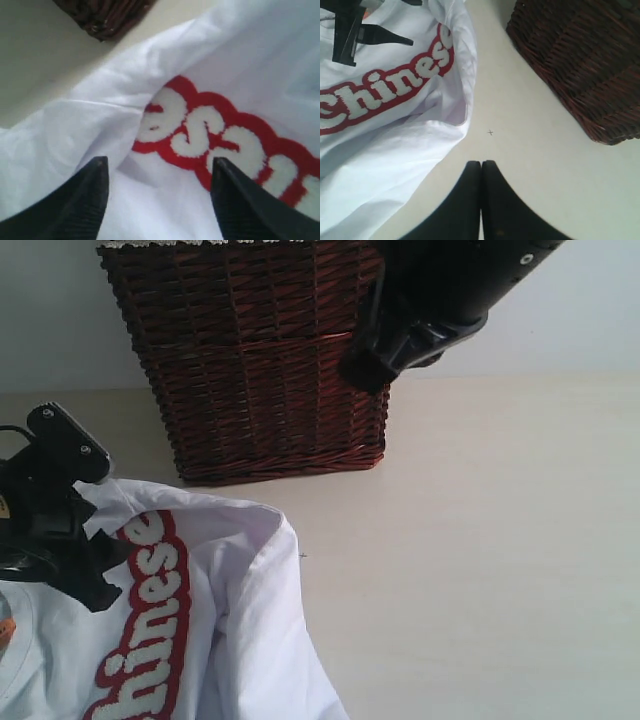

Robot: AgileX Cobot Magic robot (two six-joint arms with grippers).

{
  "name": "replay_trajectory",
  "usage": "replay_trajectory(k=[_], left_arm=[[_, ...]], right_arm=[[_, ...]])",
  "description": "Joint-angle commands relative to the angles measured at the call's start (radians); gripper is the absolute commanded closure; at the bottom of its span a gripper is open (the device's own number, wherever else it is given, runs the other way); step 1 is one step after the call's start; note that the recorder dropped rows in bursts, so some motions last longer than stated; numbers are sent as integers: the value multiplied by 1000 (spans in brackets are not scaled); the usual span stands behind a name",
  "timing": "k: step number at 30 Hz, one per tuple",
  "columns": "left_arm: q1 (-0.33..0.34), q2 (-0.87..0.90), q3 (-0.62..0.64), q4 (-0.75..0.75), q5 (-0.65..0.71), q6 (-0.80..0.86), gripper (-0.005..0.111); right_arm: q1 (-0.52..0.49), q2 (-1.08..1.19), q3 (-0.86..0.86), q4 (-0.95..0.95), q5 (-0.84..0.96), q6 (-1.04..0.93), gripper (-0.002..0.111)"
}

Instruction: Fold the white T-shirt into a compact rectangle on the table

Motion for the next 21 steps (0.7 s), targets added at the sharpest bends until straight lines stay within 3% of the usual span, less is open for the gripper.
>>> replay_trajectory(k=[1,5,11,21], left_arm=[[34,96,4,-3,-203,11,48],[79,179,4,-3,-273,94,62],[92,204,1,-3,-341,176,105],[92,197,-119,-12,-332,195,107]], right_arm=[[-2,-39,52,-16,-73,3,108],[-2,-43,54,-16,-73,3,108],[-2,-43,54,-21,-99,3,108],[-2,-43,54,-21,-101,19,108]])
